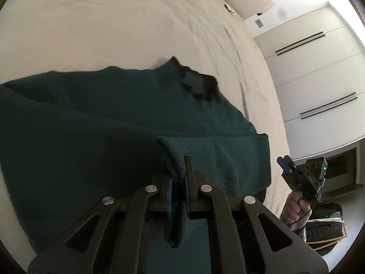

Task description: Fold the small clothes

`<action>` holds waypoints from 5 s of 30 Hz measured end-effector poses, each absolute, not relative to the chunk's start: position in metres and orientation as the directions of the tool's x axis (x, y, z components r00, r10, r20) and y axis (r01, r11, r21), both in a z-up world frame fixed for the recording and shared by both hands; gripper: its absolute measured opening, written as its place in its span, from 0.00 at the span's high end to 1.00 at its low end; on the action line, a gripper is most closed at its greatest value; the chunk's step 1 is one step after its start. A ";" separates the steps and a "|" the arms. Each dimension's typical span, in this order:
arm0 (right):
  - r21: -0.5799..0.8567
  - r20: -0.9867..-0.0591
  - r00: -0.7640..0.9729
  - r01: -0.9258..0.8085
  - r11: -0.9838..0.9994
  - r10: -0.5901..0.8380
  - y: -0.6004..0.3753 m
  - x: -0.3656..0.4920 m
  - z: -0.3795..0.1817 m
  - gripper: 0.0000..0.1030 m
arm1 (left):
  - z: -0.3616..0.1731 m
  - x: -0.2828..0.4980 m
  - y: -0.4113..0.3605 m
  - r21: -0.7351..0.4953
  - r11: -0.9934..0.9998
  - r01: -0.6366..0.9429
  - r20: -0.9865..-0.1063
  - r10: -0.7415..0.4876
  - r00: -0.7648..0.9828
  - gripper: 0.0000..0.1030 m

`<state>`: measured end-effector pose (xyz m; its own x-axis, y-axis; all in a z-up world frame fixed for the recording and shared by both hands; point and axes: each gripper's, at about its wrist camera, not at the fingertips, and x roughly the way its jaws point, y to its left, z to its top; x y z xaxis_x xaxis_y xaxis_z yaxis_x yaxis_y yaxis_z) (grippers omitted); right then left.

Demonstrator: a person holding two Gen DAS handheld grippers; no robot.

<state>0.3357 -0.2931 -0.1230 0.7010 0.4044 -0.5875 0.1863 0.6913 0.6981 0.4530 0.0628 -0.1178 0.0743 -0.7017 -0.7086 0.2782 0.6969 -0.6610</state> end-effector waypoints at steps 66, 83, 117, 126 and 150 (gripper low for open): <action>0.833 -0.514 0.527 0.119 0.540 0.676 -0.266 0.333 -0.203 0.76 | -0.084 0.420 0.235 -0.673 0.704 0.226 -0.655 -0.710 0.259 0.84; 0.764 -0.535 0.575 0.017 0.645 0.619 -0.212 0.245 -0.138 0.37 | -0.044 0.270 0.317 -0.611 0.748 0.260 -0.668 -0.663 0.338 0.35; 0.680 -0.680 0.482 0.130 0.722 0.553 -0.200 0.062 -0.168 0.37 | -0.100 0.088 0.374 -0.520 0.776 0.356 -0.805 -0.585 0.099 0.68; 0.653 -0.709 0.477 0.166 0.739 0.520 -0.215 0.046 -0.164 0.45 | -0.110 0.099 0.375 -0.559 0.760 0.330 -0.784 -0.615 0.087 0.68; 0.667 -0.733 0.349 0.198 0.718 0.584 -0.208 0.051 -0.185 0.62 | -0.121 0.096 0.361 -0.562 0.755 0.336 -0.794 -0.606 0.034 0.94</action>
<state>0.0514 -0.2085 -0.1849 0.3486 0.5845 -0.7327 0.1981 0.7182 0.6671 0.0963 0.3611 -0.1211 0.0339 -0.6065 -0.7944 0.3362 0.7554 -0.5624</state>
